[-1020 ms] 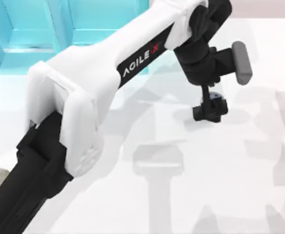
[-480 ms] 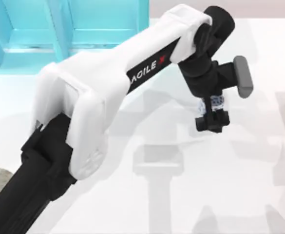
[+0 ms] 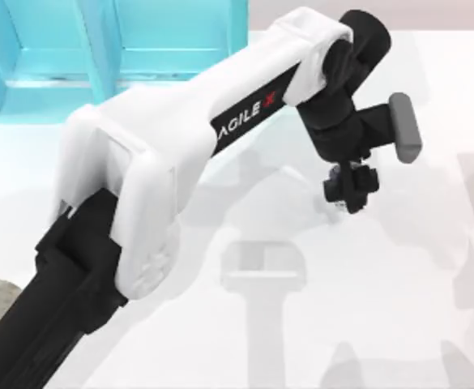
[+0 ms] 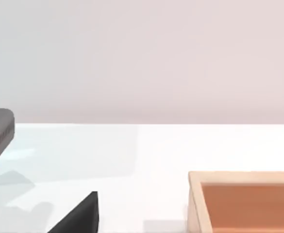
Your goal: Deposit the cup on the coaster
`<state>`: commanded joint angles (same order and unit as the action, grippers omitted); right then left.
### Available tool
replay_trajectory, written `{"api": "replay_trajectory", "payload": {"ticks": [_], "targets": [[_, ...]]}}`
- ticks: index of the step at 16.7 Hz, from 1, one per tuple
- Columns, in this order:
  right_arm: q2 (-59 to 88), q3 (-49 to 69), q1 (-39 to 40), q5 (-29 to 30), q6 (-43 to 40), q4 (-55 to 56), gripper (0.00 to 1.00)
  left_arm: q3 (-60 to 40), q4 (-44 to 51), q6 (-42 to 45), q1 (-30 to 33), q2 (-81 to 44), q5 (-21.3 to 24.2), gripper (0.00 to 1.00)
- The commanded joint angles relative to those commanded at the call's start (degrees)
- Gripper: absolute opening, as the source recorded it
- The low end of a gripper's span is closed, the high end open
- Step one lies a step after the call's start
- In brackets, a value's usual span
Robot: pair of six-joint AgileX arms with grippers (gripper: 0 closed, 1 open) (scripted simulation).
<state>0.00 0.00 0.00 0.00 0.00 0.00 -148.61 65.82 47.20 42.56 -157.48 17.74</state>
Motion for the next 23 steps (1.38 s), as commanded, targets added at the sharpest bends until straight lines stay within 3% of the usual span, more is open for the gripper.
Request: {"api": "replay_trajectory", "payload": {"ticks": [3,4,15,19,23], "targets": [[0.00,0.00,0.00,0.00,0.00,0.00,1.00,0.00,0.00,0.00,0.00,0.00,0.00,0.02],[0.00,0.00,0.00,0.00,0.00,0.00,1.00,0.00,0.00,0.00,0.00,0.00,0.00,0.00],[0.00,0.00,0.00,0.00,0.00,0.00,1.00,1.35,-0.59,-0.09,-0.63,1.18,-0.54,0.00],[0.00,0.00,0.00,0.00,0.00,0.00,1.00,9.37,-3.22,-2.98,-4.31,8.77,-2.57,0.00],[0.00,0.00,0.00,0.00,0.00,0.00,1.00,23.70,-6.55,-9.59,-11.20,22.66,-3.98,0.00]]}}
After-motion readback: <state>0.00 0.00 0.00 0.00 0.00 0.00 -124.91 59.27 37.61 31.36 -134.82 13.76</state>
